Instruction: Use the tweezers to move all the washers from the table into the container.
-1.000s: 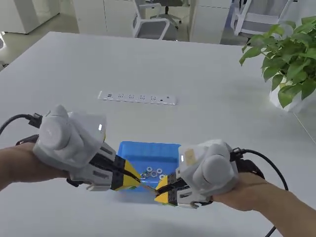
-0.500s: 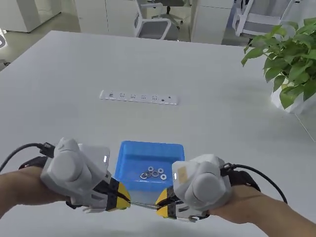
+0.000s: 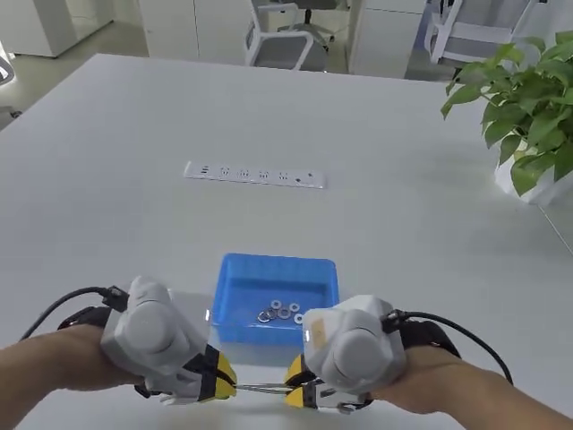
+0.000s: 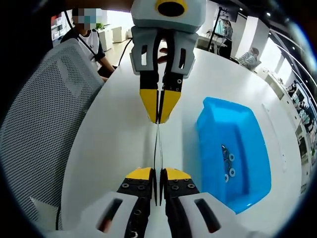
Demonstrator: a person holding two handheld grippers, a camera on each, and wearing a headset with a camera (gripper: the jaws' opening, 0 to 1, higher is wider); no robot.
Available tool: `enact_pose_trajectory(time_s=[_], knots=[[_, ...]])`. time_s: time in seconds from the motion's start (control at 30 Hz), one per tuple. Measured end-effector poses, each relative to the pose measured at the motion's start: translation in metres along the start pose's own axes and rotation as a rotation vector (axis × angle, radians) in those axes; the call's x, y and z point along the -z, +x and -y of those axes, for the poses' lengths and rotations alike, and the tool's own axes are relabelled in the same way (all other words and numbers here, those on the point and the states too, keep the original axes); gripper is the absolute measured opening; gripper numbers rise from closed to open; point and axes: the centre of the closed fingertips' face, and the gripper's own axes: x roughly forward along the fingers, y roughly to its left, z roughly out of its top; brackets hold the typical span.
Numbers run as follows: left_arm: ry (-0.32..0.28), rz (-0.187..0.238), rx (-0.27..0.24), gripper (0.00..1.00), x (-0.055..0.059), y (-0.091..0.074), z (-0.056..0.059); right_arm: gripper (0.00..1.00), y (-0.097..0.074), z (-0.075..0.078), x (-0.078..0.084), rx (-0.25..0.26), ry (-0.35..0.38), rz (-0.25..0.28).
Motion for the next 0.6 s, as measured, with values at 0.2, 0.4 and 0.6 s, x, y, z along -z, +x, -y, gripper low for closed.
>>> enact_pose_trajectory(time_s=[0.2,0.4,0.6], knots=[[-0.008,-0.008,0.007,0.05,0.003,0.006,-0.004,0.1,0.002,0.003,0.004,0.004,0.005,-0.007],[0.0,-0.032,0.015,0.05,0.006,0.012,-0.001,0.1,0.004,0.002,0.008,-0.001,-0.012,-0.022],[0.0,-0.038,0.016,0.05,0.008,0.012,-0.001,0.1,0.007,0.001,0.008,0.0,-0.011,-0.022]])
